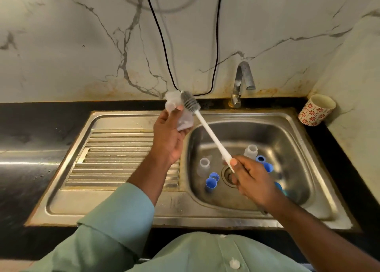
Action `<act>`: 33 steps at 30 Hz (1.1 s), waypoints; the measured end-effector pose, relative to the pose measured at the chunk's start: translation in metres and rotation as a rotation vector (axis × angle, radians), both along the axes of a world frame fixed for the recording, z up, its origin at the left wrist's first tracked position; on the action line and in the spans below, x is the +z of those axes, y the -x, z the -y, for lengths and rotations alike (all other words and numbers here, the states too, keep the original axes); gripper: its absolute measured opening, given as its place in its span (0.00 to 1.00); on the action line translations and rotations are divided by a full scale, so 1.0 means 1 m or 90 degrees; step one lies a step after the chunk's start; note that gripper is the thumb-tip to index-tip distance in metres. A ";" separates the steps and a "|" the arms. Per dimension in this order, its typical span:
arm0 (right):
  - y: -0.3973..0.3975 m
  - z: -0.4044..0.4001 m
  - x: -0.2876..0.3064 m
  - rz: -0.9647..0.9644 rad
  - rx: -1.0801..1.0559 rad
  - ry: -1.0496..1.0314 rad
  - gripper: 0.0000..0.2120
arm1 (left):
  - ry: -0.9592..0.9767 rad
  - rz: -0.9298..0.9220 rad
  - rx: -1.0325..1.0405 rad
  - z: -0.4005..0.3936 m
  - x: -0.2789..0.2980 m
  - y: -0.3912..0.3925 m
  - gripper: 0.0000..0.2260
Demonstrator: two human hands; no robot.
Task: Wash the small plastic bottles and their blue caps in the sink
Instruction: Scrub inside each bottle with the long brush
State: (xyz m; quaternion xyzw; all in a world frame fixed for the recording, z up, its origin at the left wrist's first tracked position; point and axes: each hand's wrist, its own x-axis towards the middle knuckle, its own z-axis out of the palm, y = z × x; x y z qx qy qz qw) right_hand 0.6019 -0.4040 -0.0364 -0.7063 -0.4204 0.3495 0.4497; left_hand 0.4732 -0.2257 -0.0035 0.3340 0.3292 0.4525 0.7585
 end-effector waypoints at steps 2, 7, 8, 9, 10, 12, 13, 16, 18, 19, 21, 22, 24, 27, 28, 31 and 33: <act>0.001 -0.010 0.004 -0.019 -0.034 -0.006 0.15 | -0.010 0.000 0.004 0.009 -0.003 -0.006 0.25; 0.014 0.003 -0.001 0.002 0.032 0.023 0.12 | 0.074 0.081 0.071 -0.008 -0.007 0.007 0.26; 0.015 0.002 -0.001 -0.024 0.016 0.027 0.12 | 0.061 0.022 0.053 -0.003 -0.005 0.005 0.26; 0.017 -0.003 0.002 -0.047 -0.006 0.031 0.12 | 0.042 -0.020 0.029 0.003 -0.004 0.002 0.28; 0.019 -0.009 0.006 -0.059 -0.019 0.033 0.12 | 0.033 -0.020 0.012 0.008 -0.003 0.000 0.30; 0.021 -0.016 0.013 -0.050 -0.005 0.036 0.12 | 0.039 0.050 0.029 0.006 -0.002 0.003 0.32; 0.022 -0.014 0.014 -0.045 0.012 0.037 0.12 | 0.044 0.082 0.052 -0.001 -0.002 0.008 0.31; 0.024 0.000 0.013 -0.071 0.044 0.055 0.11 | 0.078 0.097 0.066 -0.013 -0.004 0.022 0.26; 0.024 -0.002 0.014 -0.078 0.034 0.060 0.11 | 0.093 0.019 0.014 -0.003 -0.003 0.019 0.20; 0.024 -0.006 0.015 -0.069 0.025 0.058 0.11 | 0.097 -0.006 -0.009 0.003 -0.004 0.016 0.16; 0.025 -0.011 0.016 -0.055 0.032 0.066 0.11 | 0.116 0.007 0.000 0.005 -0.003 0.015 0.11; 0.026 -0.008 0.015 -0.066 0.039 0.078 0.12 | 0.129 0.047 0.022 0.000 -0.001 0.019 0.12; 0.027 0.005 0.014 -0.099 0.059 0.105 0.12 | 0.161 0.103 0.071 -0.013 -0.004 0.028 0.20; 0.029 0.010 0.018 -0.112 0.065 0.117 0.12 | 0.135 0.030 0.050 -0.003 -0.014 0.023 0.24; 0.028 0.004 0.019 -0.120 0.046 0.109 0.12 | 0.118 0.009 0.019 0.004 -0.016 0.019 0.21; 0.027 -0.007 0.021 -0.112 0.036 0.107 0.12 | 0.122 0.058 0.002 0.005 -0.015 0.017 0.22; 0.027 0.002 0.020 -0.097 0.059 0.116 0.12 | 0.161 0.091 0.058 -0.010 -0.012 0.027 0.20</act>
